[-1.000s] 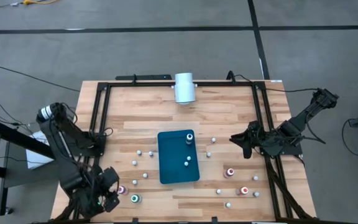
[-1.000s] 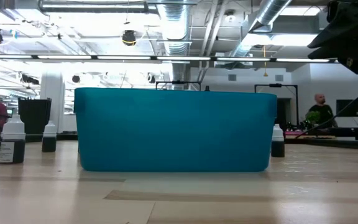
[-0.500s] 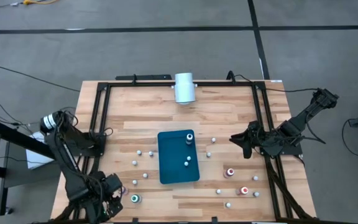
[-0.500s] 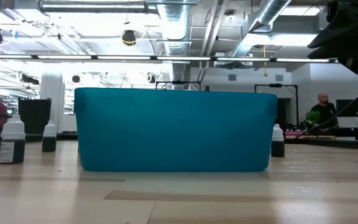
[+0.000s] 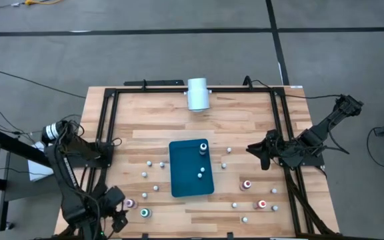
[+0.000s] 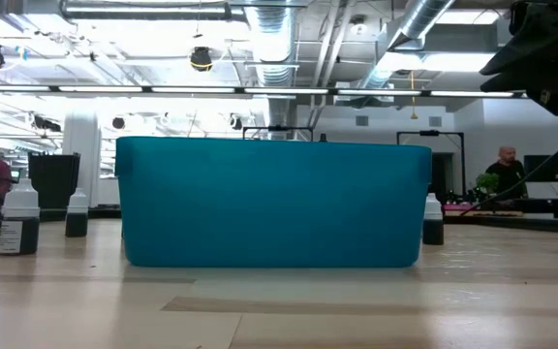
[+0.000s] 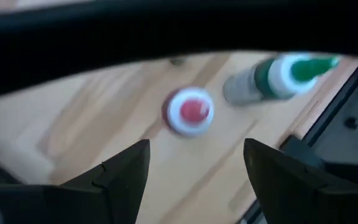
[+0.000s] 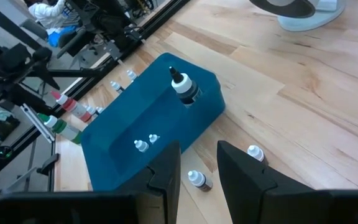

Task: Pick & Place food coloring
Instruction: Put the big pink food coloring bottle into the blue bin

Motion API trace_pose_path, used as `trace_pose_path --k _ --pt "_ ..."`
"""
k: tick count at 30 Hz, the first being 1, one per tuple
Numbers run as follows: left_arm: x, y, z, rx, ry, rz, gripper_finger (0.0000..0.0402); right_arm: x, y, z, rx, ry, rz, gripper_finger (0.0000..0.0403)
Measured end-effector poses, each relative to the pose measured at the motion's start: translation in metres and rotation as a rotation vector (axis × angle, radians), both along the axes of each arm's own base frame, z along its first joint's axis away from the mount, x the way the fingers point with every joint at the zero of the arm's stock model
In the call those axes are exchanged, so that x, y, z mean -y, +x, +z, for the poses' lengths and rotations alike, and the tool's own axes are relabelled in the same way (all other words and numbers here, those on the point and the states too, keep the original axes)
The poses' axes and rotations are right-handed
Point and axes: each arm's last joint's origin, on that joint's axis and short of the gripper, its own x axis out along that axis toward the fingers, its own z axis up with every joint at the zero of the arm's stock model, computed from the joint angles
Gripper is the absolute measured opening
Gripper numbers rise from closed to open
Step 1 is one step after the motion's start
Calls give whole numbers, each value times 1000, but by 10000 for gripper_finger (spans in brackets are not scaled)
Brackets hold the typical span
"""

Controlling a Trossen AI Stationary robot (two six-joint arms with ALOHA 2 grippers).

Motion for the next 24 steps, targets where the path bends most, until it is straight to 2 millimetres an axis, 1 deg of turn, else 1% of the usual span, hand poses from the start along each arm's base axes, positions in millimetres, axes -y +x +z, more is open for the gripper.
trace_pose_path --k 8,24 --pt "-6 -2 -9 6 66 0 252 0 0 0 0 0 0 95" --pt "-7 -1 -8 75 99 -9 252 0 0 0 0 -1 0 95"
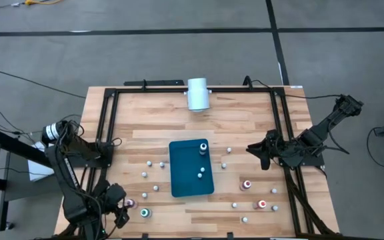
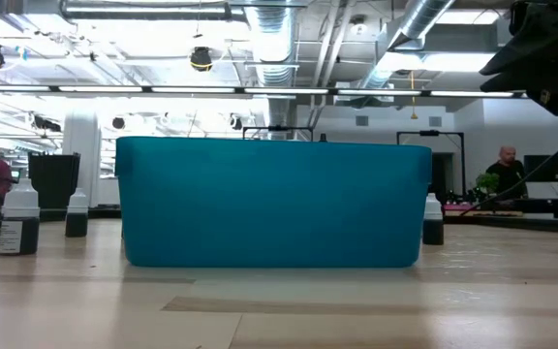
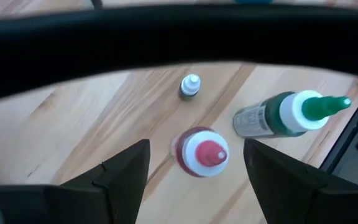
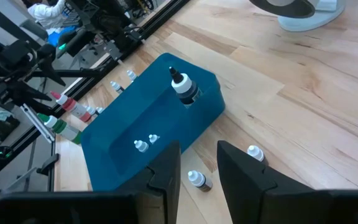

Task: Pick & Place food coloring
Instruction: Put the big pink food coloring bottle into the blue bin

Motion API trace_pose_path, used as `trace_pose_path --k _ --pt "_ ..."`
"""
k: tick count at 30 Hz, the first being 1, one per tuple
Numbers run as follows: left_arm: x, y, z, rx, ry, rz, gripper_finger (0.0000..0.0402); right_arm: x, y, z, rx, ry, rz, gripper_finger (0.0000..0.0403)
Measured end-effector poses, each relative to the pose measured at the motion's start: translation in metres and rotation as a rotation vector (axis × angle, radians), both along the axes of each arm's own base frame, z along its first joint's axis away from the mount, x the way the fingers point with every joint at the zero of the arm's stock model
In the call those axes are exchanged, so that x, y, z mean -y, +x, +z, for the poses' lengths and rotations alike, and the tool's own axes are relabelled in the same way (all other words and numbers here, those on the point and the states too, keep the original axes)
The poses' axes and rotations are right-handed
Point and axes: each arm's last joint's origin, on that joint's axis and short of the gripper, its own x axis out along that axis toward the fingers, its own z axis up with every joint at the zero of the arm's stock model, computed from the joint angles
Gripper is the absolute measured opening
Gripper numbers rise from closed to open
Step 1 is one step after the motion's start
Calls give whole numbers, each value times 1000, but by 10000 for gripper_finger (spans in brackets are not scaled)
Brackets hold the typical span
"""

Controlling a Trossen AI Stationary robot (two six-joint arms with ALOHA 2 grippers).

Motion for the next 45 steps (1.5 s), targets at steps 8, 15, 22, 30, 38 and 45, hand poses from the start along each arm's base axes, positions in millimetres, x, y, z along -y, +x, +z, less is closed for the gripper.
trace_pose_path --k 8,15,22,30,38,45 --pt "-1 0 -8 26 -2 4 252 0 0 0 0 0 0 95" --pt "-2 1 -14 58 -2 22 252 0 0 0 0 0 0 95" --pt "-3 -2 -14 48 19 3 251 0 0 0 1 3 -2 95" --pt "4 -1 -30 47 69 23 239 0 0 0 4 16 -9 95" --pt "8 0 -40 48 80 53 238 0 0 0 5 24 -12 95" --pt "8 -1 -40 21 75 52 238 0 0 0 9 30 -10 95"
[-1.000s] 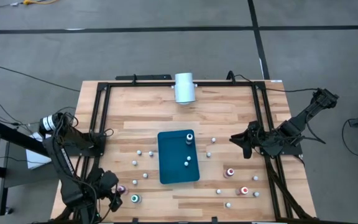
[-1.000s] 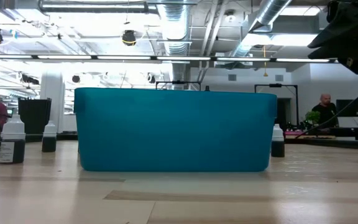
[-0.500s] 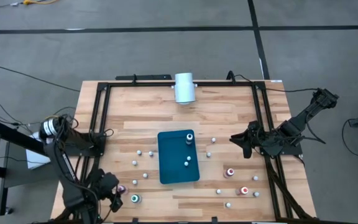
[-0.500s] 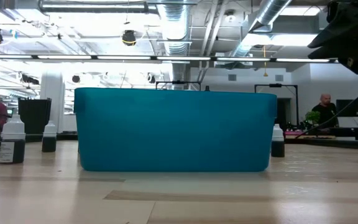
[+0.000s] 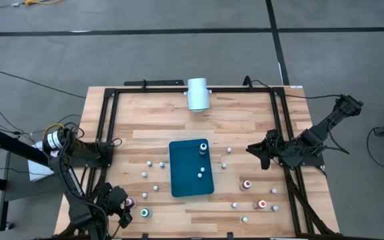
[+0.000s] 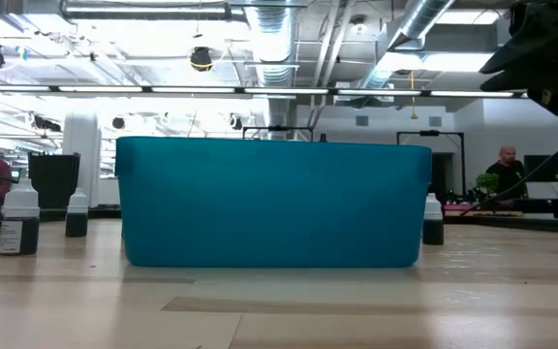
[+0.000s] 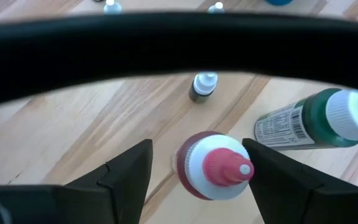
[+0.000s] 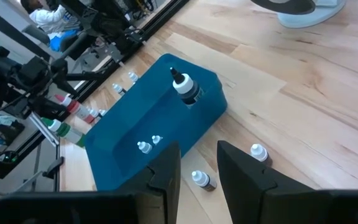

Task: Pick & Place food coloring
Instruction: Put the big pink food coloring bottle into the blue bin

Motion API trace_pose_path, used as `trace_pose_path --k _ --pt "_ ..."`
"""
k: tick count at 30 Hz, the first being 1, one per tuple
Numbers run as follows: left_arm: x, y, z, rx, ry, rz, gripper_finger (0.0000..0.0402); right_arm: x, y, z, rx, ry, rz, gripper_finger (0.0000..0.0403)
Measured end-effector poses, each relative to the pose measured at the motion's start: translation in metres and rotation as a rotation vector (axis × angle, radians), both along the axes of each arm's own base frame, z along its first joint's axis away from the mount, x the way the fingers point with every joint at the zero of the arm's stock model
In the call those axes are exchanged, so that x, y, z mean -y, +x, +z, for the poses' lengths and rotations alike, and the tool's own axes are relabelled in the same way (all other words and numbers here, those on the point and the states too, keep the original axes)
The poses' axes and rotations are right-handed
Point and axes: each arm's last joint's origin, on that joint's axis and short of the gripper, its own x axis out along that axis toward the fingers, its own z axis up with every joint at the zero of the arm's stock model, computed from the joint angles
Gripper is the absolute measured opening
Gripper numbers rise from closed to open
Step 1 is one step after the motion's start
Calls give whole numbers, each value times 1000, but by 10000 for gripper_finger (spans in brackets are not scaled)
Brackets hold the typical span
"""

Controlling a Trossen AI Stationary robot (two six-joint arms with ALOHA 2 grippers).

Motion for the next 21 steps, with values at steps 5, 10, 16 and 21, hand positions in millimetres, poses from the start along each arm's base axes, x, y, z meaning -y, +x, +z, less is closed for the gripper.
trace_pose_path --k 5,10,16,21 --pt "0 0 0 8 2 0 223 0 0 0 0 1 2 95" --pt "0 0 0 9 2 0 174 0 0 0 0 1 2 95" --pt "0 1 1 21 8 -2 124 0 0 0 0 1 2 95" --pt "0 1 1 32 12 -4 119 0 0 0 0 1 2 95"
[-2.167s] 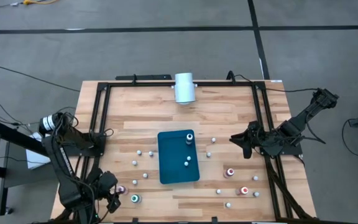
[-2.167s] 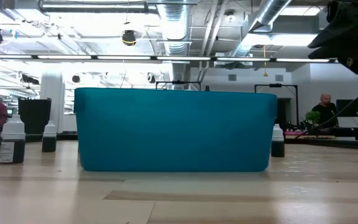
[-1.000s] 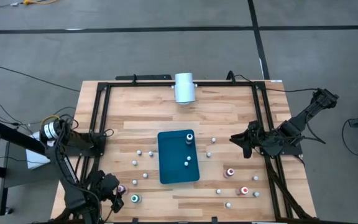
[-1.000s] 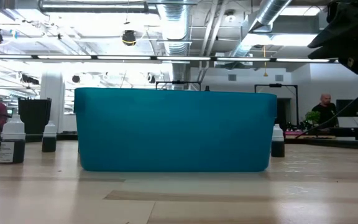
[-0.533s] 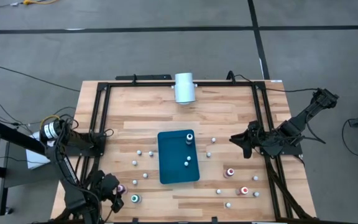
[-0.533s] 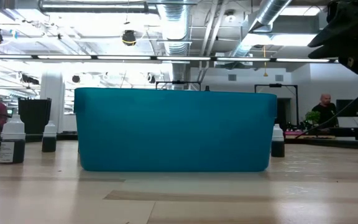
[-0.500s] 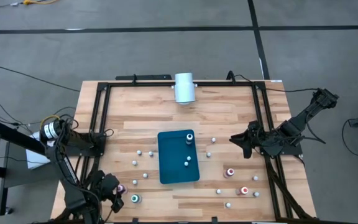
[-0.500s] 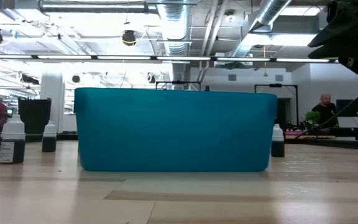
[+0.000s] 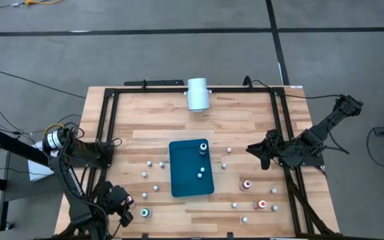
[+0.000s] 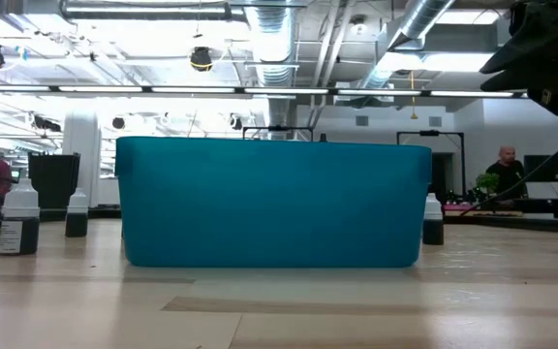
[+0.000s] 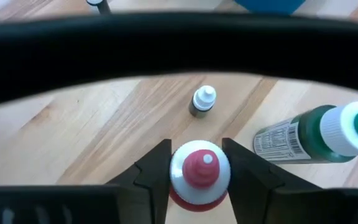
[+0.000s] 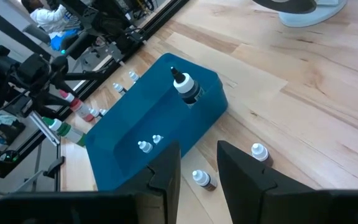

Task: Pick & Place food coloring
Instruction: Put the big pink food coloring bottle into the blue bin

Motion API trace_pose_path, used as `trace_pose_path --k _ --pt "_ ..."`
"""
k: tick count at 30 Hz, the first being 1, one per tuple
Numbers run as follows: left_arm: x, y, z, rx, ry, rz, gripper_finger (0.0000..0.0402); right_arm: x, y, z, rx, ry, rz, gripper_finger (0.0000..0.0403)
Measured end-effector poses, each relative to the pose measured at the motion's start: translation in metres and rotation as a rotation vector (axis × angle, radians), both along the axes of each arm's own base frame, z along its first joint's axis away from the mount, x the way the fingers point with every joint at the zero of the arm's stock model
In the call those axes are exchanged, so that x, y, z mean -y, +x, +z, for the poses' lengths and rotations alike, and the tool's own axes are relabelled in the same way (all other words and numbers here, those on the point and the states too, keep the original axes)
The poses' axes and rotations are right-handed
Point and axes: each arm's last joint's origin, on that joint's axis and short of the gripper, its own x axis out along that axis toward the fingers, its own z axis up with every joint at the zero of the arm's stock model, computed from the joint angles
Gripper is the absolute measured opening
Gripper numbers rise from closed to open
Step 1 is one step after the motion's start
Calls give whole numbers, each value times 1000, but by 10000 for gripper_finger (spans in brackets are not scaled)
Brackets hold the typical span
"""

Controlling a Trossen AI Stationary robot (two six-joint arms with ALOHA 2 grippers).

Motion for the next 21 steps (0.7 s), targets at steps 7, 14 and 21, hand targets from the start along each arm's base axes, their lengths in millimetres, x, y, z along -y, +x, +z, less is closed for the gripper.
trace_pose_path --k 7,14,21 --pt "0 0 0 0 -2 0 109 0 0 0 0 0 0 95" --pt "1 0 2 4 -3 0 109 0 0 0 2 7 -3 95" --pt "1 1 16 23 38 14 108 0 0 0 1 9 -3 95"
